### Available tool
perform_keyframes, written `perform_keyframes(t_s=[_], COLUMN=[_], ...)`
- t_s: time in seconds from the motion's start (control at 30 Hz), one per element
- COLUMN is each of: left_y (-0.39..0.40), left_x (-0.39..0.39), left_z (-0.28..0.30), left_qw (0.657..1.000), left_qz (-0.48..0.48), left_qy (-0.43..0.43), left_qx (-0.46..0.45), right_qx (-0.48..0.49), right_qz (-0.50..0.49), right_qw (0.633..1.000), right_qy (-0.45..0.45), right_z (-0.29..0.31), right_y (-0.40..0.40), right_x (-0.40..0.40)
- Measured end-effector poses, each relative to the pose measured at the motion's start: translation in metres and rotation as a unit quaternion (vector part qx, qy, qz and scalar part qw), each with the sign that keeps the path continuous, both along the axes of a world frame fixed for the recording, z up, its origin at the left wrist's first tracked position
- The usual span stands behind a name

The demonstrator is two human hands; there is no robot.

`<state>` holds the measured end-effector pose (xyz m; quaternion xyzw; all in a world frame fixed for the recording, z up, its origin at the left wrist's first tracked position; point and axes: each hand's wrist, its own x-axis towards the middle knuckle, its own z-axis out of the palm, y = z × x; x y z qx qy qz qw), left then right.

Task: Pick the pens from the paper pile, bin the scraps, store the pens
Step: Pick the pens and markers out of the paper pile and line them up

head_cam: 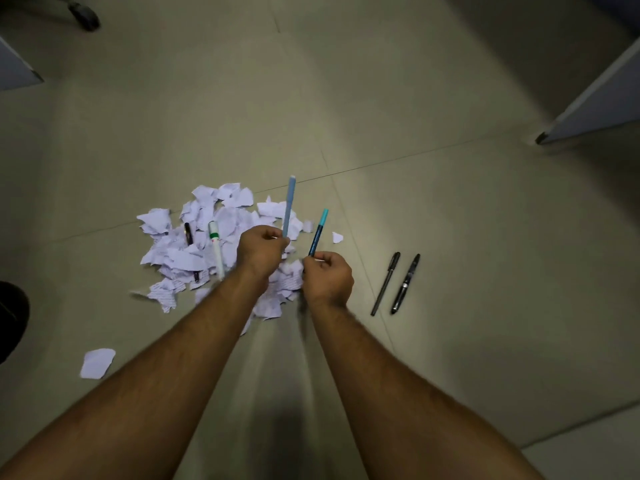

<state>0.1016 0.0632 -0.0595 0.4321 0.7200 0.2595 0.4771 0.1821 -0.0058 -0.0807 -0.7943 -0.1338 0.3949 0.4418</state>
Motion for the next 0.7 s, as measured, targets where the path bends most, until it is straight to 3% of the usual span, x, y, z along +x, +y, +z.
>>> perform_keyframes(t_s=[0.17,0.37,0.53,0.7], left_y=[-0.014,-0.063,-0.09,-0.101], left_x=[0.062,0.138,0.169,0.183], left_z=[0.003,-0.004,-0.014,-0.026], left_qw=[0.993,0.961,0.94,0.93], left_qz=[-0.111,-0.266,-0.325,-0.339], left_qy=[0.04,0.063,0.094,0.129], left_qx=[0.009,-0.035,-0.045,-0.058], right_qx=[0.001,-0.071,-0.117,-0.178], right_qz=[-0.057,-0.108,-0.13,-0.088], right_qw=[0.998,0.984,0.975,0.97], right_qy=[-0.027,-0.125,-0.136,-0.14], right_z=[0.01,0.006,-0.002,-0.008], right_y=[-0.013,-0.071,-0.103,-0.118], right_x=[0.046,0.108,0.135,0.152])
